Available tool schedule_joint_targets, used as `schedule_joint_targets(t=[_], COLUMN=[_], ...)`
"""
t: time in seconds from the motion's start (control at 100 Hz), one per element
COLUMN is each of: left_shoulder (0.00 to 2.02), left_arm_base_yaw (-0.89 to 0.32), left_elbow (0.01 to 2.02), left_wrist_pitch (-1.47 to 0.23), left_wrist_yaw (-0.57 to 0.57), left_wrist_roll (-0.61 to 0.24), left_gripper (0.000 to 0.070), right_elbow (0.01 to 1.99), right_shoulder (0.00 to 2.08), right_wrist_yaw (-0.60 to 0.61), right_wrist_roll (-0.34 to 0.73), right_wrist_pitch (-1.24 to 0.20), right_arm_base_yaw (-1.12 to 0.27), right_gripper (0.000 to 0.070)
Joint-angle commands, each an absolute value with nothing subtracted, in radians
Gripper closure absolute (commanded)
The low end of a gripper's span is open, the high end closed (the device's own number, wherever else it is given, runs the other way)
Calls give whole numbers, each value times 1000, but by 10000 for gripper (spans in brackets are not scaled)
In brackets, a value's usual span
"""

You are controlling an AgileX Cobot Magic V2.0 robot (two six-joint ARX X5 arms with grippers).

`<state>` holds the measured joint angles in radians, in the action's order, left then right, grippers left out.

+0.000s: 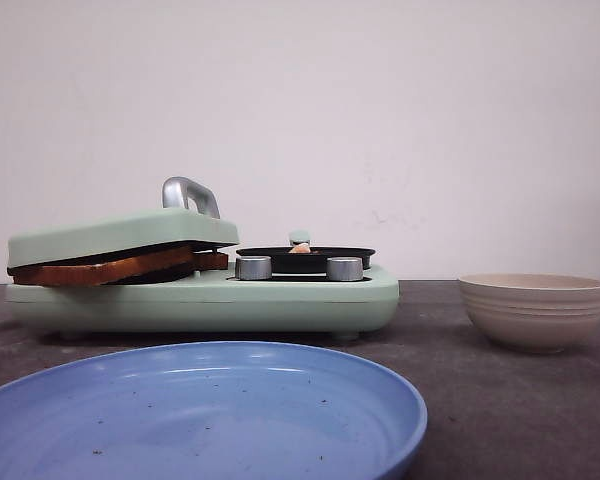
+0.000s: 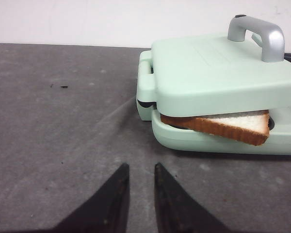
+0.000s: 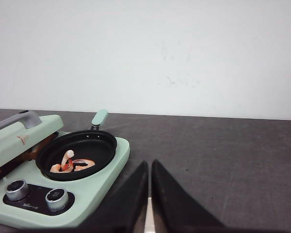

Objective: Make breakfast with bread and shrimp

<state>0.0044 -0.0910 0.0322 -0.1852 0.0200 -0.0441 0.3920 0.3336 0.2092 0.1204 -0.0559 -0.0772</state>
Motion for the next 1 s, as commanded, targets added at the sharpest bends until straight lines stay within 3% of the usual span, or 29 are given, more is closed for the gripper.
schedule_joint_targets(t=[0.0,0.89,0.99], left_shoulder=[3,3,3], left_arm_base_yaw=[-90,-90,-90], left_elbow=[14,14,14], left_wrist_pitch=[-188,-188,-188], left_wrist_yaw=[20,20,20], left_wrist_roll=[-52,-52,-52], left_gripper=[700,700,700], right_elbow=[400,400,378], right_shoulder=[336,307,284], right_wrist_yaw=[209,209,157], right_wrist_roll=[130,130,102], right_wrist_pitch=[-44,-54,-109], right_arm_base_yaw=[-77,-76,-62], right_gripper=[694,694,694])
